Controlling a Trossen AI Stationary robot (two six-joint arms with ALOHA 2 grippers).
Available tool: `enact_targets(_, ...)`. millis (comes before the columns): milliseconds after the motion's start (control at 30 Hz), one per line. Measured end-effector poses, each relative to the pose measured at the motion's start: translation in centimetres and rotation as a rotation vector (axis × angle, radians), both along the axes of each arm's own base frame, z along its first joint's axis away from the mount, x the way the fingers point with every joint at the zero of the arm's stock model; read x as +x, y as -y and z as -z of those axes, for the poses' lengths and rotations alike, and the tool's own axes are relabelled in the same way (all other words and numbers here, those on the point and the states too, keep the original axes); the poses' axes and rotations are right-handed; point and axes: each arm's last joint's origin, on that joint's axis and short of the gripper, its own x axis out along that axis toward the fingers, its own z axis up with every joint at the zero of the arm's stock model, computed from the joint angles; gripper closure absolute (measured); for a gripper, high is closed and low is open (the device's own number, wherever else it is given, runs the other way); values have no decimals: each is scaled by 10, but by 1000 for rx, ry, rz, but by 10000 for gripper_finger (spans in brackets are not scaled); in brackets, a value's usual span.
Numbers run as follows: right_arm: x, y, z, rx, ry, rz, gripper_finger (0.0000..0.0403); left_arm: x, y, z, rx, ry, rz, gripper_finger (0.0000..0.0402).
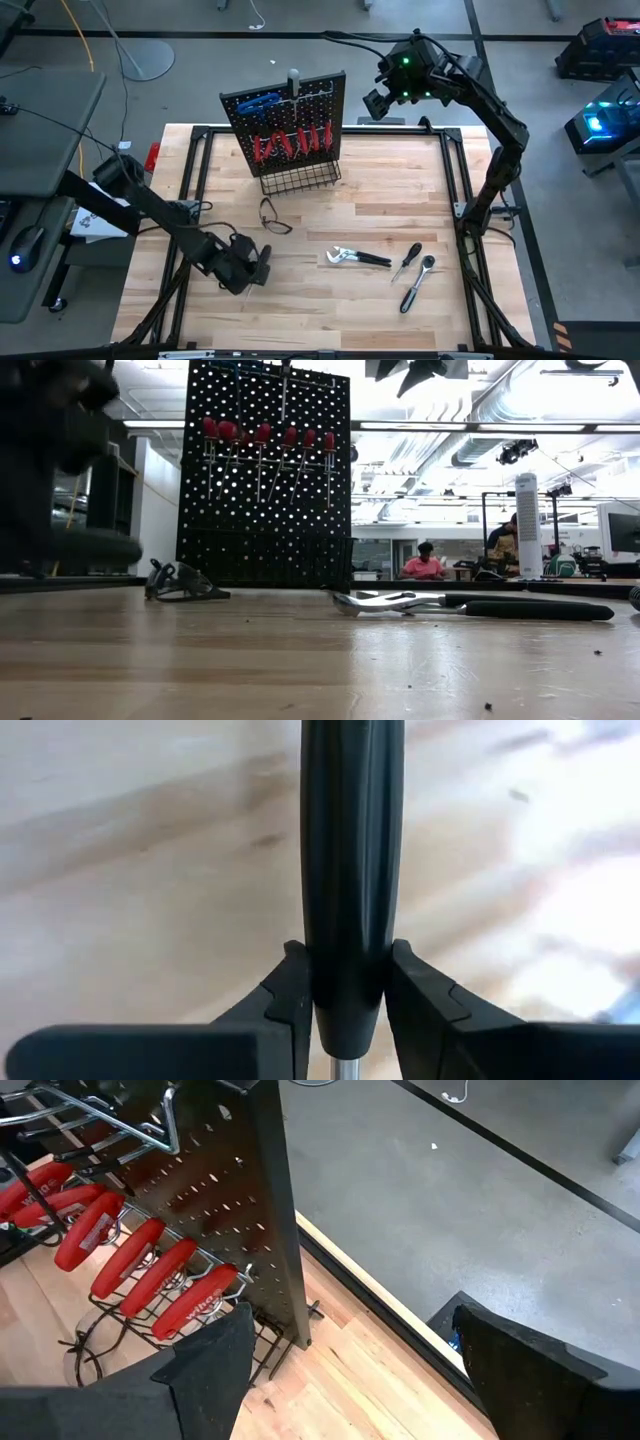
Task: Hang tools onto peg board
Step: Hang the left black screwdriver on the peg board
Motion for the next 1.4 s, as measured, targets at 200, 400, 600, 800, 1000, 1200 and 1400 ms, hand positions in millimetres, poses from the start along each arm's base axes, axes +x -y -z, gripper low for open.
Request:
enact_targets(200,0,0,0,-4,-3,-6,75,-2,-2,-45,-70,274,185,318)
enact_targets(400,0,-2,-1,19,8,-72,75,-5,-19,-96,-76,597,294,318)
enact_targets(600,-6,-8,-8,19,43,-144,75,18,-55,-150,157,742,359,318)
enact_targets(800,-20,-19,-29,-18,175,-231,75,55,-101,-209,611,808,396,318)
enact_targets(1000,-40,-40,-60,7,436,-438,75,84,-140,-265,1044,792,417,318)
enact_targets(1200,-24,-63,-75,37,613,-627,75,92,-159,-304,1258,807,422,318)
enact_targets(1400,7,-80,-81,-30,729,-751,75,90,-167,-324,1305,874,386,318)
